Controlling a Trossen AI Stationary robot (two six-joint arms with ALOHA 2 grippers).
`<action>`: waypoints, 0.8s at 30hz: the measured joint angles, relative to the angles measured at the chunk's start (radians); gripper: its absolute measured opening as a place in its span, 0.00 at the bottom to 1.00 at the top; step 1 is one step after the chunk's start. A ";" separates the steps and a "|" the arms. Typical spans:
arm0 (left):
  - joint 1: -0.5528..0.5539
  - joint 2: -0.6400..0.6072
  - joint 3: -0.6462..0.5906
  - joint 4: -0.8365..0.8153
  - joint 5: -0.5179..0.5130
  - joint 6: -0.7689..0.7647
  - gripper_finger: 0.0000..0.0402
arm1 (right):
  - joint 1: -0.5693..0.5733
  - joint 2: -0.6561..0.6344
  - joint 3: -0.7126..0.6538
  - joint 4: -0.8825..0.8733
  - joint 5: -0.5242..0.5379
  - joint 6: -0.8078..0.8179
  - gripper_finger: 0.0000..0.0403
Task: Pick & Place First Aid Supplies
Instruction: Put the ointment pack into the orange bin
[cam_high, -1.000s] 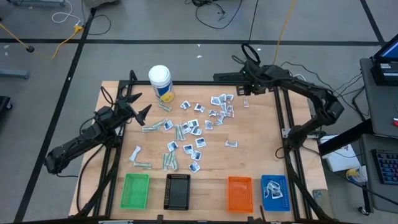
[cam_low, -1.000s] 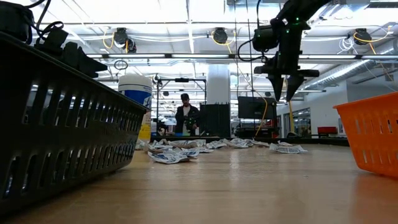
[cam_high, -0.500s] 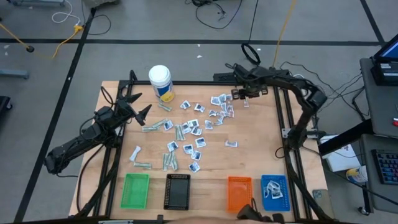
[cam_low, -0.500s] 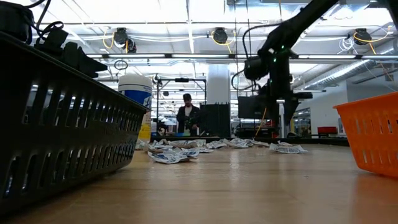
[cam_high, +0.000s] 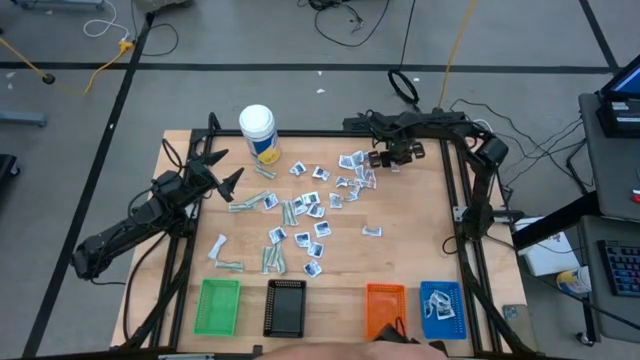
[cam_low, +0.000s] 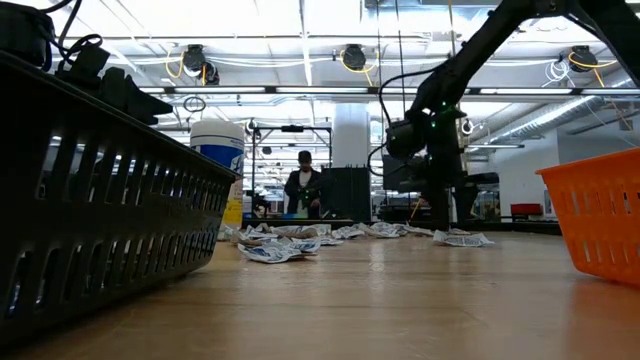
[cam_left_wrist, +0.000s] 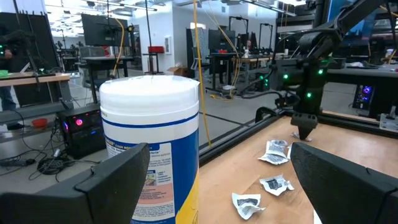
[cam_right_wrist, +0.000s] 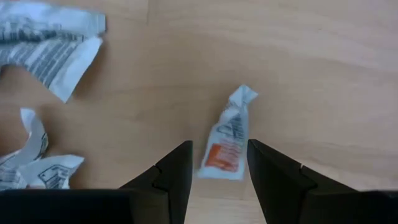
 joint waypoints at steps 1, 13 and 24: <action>0.000 0.000 0.000 0.000 0.000 0.000 0.99 | 0.000 0.006 0.000 0.000 -0.002 0.000 0.36; 0.000 0.000 0.000 0.000 0.000 0.000 0.99 | 0.001 0.020 0.002 0.000 -0.028 -0.002 0.16; 0.000 0.000 0.000 0.000 0.000 0.000 0.99 | 0.006 -0.042 -0.003 -0.062 -0.028 -0.054 0.01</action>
